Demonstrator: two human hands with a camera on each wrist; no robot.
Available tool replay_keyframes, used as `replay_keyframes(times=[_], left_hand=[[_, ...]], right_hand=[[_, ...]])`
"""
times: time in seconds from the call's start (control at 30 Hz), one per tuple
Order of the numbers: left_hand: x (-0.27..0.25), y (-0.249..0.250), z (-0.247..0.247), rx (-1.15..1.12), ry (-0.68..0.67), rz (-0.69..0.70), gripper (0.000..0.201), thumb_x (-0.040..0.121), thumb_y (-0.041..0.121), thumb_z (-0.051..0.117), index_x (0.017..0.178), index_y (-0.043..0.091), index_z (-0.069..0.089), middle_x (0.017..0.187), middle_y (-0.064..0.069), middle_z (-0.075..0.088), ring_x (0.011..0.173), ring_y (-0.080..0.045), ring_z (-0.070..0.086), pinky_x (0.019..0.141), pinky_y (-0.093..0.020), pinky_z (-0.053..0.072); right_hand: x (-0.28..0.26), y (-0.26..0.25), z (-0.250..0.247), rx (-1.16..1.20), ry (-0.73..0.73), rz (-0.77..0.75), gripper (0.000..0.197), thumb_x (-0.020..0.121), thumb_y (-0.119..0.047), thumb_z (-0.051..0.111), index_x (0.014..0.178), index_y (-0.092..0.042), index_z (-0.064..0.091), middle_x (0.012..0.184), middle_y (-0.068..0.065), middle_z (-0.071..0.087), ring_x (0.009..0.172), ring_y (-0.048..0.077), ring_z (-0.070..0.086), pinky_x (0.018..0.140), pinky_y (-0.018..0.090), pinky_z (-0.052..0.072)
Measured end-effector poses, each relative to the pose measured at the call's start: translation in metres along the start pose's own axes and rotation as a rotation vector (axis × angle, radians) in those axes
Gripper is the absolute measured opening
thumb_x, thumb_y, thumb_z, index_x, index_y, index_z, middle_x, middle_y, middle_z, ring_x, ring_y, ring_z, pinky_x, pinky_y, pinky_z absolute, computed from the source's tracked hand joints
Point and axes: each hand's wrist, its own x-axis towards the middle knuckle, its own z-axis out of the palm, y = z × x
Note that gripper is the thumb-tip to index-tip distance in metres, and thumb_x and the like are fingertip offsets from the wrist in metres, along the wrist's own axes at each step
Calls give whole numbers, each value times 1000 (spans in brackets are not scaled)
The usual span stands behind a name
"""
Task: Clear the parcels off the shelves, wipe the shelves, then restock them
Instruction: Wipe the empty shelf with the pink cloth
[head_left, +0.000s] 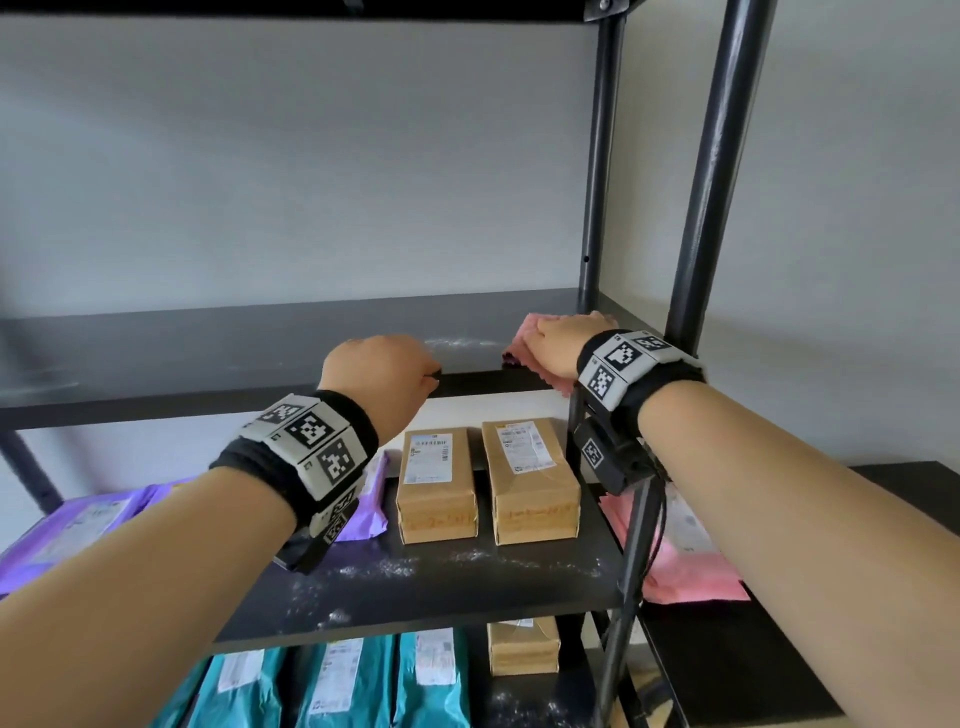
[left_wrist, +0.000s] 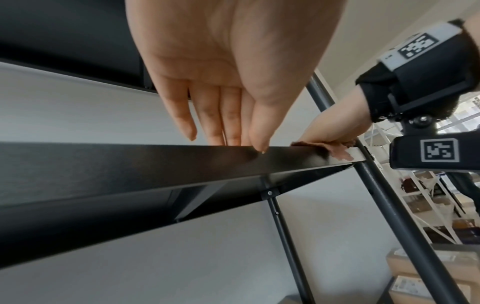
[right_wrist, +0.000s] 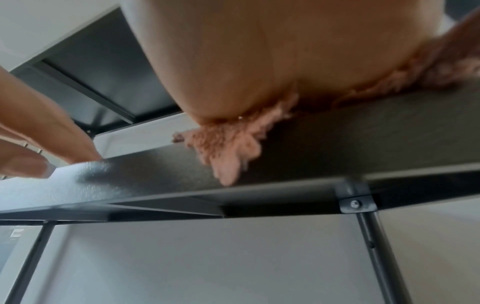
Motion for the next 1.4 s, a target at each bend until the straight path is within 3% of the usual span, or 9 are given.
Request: replay_keyframes(times=[0.37,0.5,0.63,0.8,0.87,1.03,1.1,1.2,1.4], left_hand=[[-15,-31,-5,67,-15,-178,38,93,50,42,94,23,68,92,4,63,86,-19,59,57,-22,31],[-15,-34,-1,47,-53,-167,36,95,46,41,93,22,68,89,5,60,86,-20,58,53,-22,26],[-24,-43,1,15,-70,-121,27,98,34,36,106,25,60,104,4,61,95,-19,58,60,-26,36],[-29,-49,5,-68,-97,-80,30,98,21,35,119,21,55,118,1,61,107,-22,57,82,-36,51],[-30,-50,5,-77,-106,-80,32,97,17,34,122,19,54,121,-2,60,111,-24,56,89,-39,49],[-34,-51,4,-142,-104,-68,38,97,11,33,129,18,51,130,-1,56,119,-22,51,96,-37,45],[-36,-51,2,-179,-114,-63,40,97,10,34,133,18,49,137,1,51,126,-20,46,101,-35,40],[-37,-57,-2,-155,-143,-70,37,99,13,33,132,14,50,138,-1,50,127,-21,45,103,-35,39],[-55,-75,-2,-33,-141,-171,43,95,6,34,132,20,49,134,-1,51,120,-22,51,96,-38,47]], right_hand=[[-2,-49,7,38,-173,-302,40,103,-33,23,135,-28,46,145,-1,42,133,24,38,108,37,28],[8,-38,-2,134,-180,-176,42,100,-36,33,132,-16,49,128,11,57,101,27,60,81,34,47],[22,-56,-3,135,-210,-142,40,97,-27,42,132,-9,49,130,14,54,77,18,50,59,22,39],[23,-89,14,-22,-199,-328,30,95,-34,32,112,-36,56,118,-3,55,98,7,42,106,44,27],[11,-93,11,101,-248,-353,30,93,-30,30,73,-32,52,82,-5,53,85,13,49,102,43,33],[-6,-62,-6,219,-278,-338,39,103,-30,28,134,-26,49,126,-1,54,110,18,51,94,27,41],[-1,-56,-6,194,-274,-240,40,103,-24,26,134,-16,50,108,3,60,94,18,58,74,21,46],[4,-65,-6,114,-260,-197,41,103,-18,26,136,-4,44,132,17,52,118,31,51,95,33,40],[13,-105,14,-35,-164,-303,27,96,-28,28,94,-25,55,112,10,59,119,33,49,96,38,36]])
